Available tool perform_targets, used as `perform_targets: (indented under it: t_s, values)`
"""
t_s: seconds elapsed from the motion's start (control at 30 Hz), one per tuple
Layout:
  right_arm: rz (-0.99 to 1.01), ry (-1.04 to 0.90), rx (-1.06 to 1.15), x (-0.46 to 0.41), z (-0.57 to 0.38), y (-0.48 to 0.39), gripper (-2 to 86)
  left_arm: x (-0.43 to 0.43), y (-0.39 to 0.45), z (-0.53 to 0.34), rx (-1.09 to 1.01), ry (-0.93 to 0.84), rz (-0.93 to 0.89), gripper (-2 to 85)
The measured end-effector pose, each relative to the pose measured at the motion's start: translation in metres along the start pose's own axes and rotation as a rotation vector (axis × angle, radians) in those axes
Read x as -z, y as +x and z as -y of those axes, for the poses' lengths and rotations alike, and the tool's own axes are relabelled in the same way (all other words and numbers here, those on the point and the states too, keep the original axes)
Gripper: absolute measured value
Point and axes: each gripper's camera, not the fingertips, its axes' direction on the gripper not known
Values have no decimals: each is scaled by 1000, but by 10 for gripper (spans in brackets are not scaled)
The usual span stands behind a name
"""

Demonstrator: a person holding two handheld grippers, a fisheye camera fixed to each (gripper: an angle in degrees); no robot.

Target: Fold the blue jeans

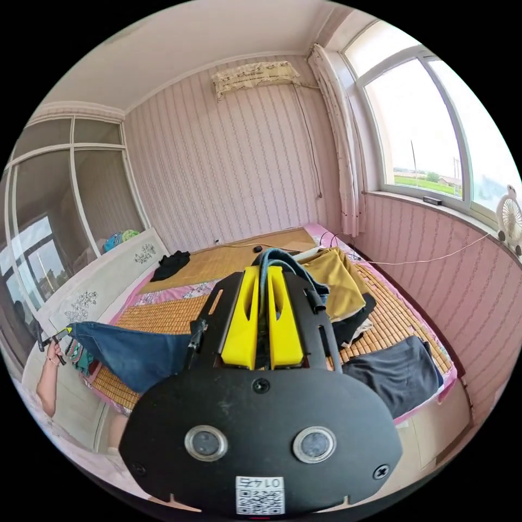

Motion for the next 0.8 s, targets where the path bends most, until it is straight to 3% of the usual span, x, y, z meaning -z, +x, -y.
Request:
perform_targets:
  t_s: [0.1, 0.13, 0.27, 0.33, 0.43, 0.8]
  values:
    - [-30, -97, -52, 8, -53, 56, 25, 11, -44, -49, 93, -9, 26, 29]
    - [-78, -212, -92, 2, -83, 77, 28, 7, -54, -63, 129, -34, 32, 32]
    - [-242, -619, -217, -20, -191, 120, 7, -34, -98, -169, 373, -324, 221, 14]
    - [-258, -718, -239, -22, -214, 127, 3, -41, -109, -203, 492, -369, 204, 1]
    - [-231, -751, -234, -20, -212, 131, 3, -46, -109, -220, 533, -379, 176, -5]
    - [-212, -671, -47, -81, -112, 97, 88, -126, -61, -122, 267, -400, 103, 50]
